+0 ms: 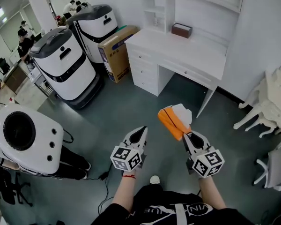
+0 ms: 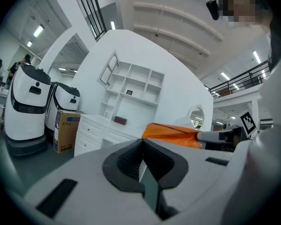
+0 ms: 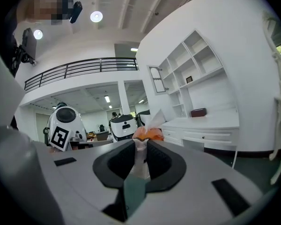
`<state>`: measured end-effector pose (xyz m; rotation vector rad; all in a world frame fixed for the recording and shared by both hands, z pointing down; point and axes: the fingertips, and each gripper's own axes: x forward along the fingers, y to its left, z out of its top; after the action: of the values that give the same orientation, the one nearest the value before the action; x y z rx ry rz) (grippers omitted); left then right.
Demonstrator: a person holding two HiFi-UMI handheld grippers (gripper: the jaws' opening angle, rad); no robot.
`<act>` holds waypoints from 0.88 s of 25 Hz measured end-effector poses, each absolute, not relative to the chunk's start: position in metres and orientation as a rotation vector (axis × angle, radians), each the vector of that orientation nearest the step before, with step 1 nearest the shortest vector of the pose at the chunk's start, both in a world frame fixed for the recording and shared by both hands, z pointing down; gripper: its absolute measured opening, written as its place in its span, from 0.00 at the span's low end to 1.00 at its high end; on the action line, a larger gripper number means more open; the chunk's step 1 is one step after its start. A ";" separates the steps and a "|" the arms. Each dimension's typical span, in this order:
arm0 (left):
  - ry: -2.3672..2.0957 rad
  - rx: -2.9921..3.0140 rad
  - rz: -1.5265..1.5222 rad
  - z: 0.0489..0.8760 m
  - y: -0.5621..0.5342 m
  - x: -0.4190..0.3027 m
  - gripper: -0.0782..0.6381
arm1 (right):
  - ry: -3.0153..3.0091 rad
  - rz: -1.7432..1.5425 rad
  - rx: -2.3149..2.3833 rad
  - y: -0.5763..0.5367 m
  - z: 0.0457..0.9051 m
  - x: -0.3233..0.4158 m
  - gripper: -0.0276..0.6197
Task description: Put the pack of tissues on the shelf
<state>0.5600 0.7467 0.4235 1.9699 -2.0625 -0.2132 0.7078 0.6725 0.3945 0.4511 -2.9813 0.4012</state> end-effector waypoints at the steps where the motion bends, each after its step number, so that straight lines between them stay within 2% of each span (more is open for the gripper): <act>1: -2.064 1.970 -0.210 0.425 0.743 0.549 0.11 | -2.986 0.404 0.448 0.668 0.395 0.696 0.12; 13: -2.092 1.924 -0.255 0.433 0.702 0.459 0.11 | -3.008 0.438 0.351 0.629 0.398 0.609 0.12; 22: -2.136 1.914 -0.240 0.426 0.638 0.379 0.11 | -3.038 0.421 0.261 0.560 0.396 0.515 0.12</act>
<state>0.3795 0.6384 0.4264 1.9143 -2.1358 -0.2401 0.5150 0.5600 0.3961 0.2606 -3.0381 0.4209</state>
